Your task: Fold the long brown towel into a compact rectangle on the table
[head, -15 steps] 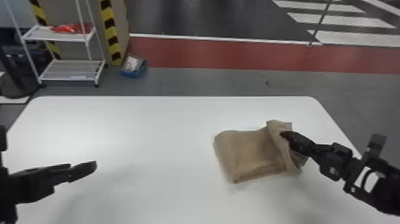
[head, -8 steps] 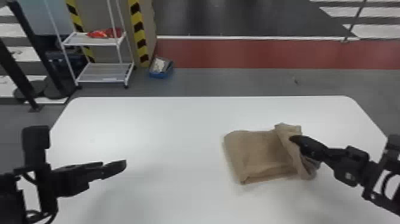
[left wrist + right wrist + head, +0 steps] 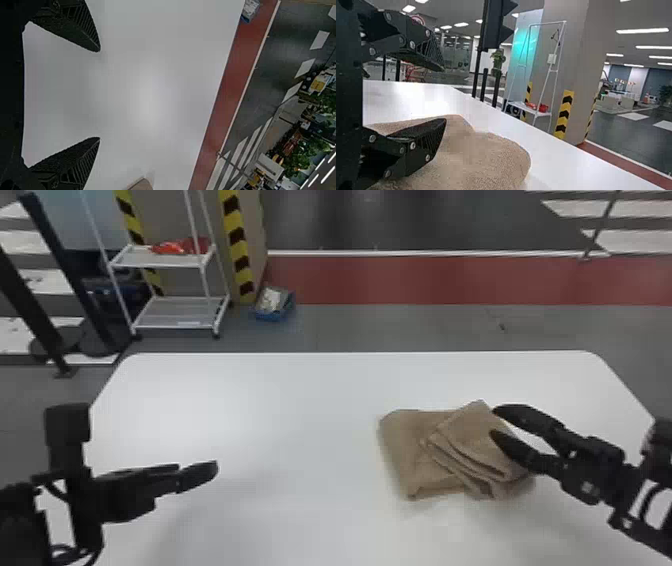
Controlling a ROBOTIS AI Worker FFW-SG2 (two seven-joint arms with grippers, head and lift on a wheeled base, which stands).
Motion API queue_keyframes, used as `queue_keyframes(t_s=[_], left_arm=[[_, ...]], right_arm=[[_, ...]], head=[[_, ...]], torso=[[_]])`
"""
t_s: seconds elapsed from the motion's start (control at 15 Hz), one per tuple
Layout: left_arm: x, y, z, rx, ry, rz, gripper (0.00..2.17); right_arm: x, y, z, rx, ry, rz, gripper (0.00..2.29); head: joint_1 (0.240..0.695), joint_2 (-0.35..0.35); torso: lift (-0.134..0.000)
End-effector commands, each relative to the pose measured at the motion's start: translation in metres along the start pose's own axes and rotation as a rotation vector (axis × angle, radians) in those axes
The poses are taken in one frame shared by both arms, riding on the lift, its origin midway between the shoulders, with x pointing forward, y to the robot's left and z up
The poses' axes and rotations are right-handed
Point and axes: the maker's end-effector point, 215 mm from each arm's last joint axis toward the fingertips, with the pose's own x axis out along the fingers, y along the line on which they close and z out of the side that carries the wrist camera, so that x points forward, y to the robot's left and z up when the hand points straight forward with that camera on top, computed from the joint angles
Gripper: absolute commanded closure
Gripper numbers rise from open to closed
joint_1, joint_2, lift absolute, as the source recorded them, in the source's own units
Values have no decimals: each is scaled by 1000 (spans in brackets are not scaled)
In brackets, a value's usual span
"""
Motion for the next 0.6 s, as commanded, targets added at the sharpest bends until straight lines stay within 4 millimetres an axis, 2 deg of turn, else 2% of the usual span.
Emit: queue_keyframes(t_s=[0.0,0.13,0.2,0.4,0.47,0.53], left_arm=[[-1,1,0,0,-2,3,90],[-1,2,-2,0,-1,3,90],[-2,4,-3,-3,0,6,90],[-7,4,2,-5,-15,-3,90],[-7,3,2,-4,-17,-6,90],[-6,-2,3,-6,-16,-22,90]], right_arm=[[0,10,-1,12,-4,51,29],[-6,15,5,16,-26,77,66],[-10,8,8,16,-38,47,83],[-31,-17,4,-8,-52,-52,400],[-42,-27,-3,-8,-53,-79,765],[-53,-35,-11,-4,-54,-94,1463]], head=[[695,27],[695,31],[695,29],[695,16],[695,12],[695,7]], torso=[[-125],[-125],[-125],[-125],[-125],[-125]])
